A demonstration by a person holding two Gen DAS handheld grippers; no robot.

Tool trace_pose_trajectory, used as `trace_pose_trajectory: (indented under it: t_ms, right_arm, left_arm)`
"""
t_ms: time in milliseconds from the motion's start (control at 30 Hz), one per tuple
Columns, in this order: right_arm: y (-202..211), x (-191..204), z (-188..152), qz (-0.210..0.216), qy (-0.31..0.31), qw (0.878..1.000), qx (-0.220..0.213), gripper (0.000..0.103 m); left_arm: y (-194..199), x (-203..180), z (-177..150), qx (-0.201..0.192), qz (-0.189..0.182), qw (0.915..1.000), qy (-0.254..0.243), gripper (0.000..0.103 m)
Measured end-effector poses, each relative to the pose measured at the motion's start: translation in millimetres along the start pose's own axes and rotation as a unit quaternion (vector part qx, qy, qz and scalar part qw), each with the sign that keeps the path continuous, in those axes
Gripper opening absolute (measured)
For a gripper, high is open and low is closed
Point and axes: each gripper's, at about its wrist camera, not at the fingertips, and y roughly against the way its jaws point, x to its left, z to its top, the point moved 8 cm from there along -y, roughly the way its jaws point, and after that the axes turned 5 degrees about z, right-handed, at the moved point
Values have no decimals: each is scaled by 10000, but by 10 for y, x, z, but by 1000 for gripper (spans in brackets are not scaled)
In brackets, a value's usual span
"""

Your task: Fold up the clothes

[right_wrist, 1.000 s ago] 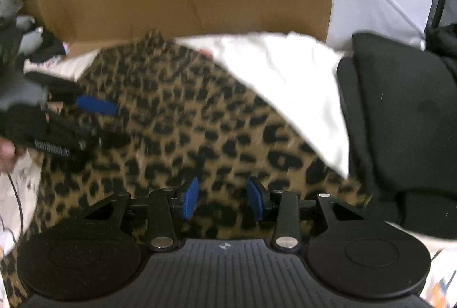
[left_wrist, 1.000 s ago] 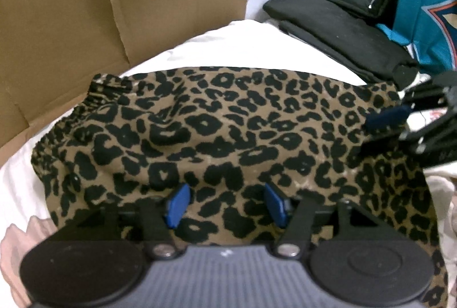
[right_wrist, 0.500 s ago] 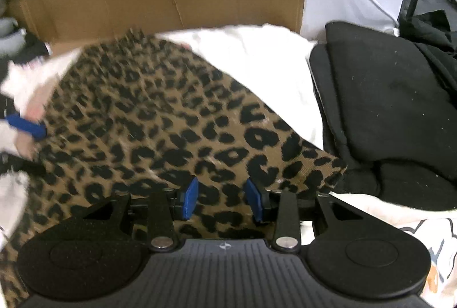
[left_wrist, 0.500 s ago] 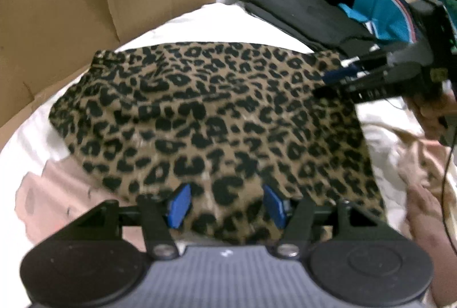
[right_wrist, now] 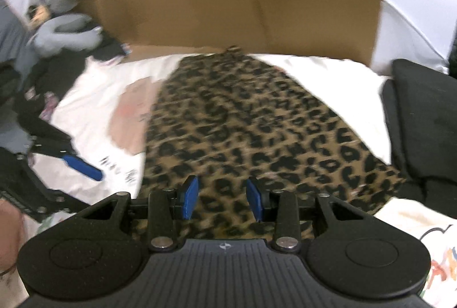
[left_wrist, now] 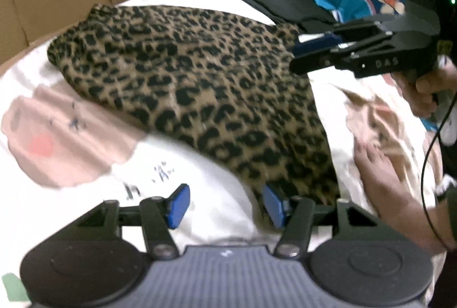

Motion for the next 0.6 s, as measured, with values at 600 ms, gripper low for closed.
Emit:
trace_pose_trajectory:
  t_ms: [600]
  right_arm:
    - [-148,942,-532,809,1035,9868,951,47]
  left_arm:
    - [-255,-100,-303,-72,-493,9985,244,52]
